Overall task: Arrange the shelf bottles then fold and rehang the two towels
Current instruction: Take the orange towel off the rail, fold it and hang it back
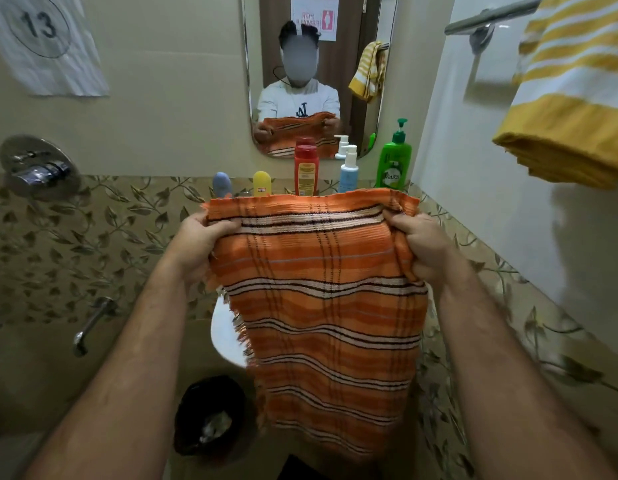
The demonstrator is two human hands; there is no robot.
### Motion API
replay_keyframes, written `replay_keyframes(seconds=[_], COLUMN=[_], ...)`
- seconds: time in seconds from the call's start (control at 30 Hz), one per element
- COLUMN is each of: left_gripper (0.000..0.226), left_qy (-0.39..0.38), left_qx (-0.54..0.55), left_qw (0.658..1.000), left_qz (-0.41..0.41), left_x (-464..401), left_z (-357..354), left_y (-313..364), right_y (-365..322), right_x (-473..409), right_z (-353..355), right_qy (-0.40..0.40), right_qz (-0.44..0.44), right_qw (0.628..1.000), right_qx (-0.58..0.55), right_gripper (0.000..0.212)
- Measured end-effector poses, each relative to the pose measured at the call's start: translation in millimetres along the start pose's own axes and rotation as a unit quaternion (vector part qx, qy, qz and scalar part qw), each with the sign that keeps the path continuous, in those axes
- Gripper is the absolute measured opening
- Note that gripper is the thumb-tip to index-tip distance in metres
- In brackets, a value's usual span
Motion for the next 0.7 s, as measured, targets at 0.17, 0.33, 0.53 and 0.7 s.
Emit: replay_keyframes(seconds=[0.17, 0.33, 0.53, 0.7], left_gripper=[0.014, 0.018, 0.036, 0.061], left_qy=[-0.018, 0.013, -0.081, -0.156], left_qx=[-0.039, -0.035, 0.182, 0.251], left_qw=[0.998, 0.999, 0.98, 0.955], left_qz=[0.037, 0.011, -0.011, 0.021], left_x=[-1, 2, 9, 8], left_z=[2, -9, -26, -43], left_y=[2, 19, 28, 21], right_y=[-20, -20, -45, -80], right_x=[-5, -10, 5, 7], right_z=[-27, -33, -51, -74], right_qy=[-0.098, -0.2, -0.255, -0.251], right_qz=[-0.044, -0.155, -0.064, -0.037], right_qw=[0.989, 0.914, 0.958, 0.965], right_qx=[0.1, 0.318, 0.11, -0.067], right_gripper=[0.027, 0.045, 0.051, 0.038])
Point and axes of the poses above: each hand's wrist, its own x-axis away from the middle knuckle, its own z-axis out of the back of the hand, y = z × x, the point moved 5 cm from there along -x, towards the middle knuckle, and after that the axes turned 14 degrees about -y, right-handed, at the moved point
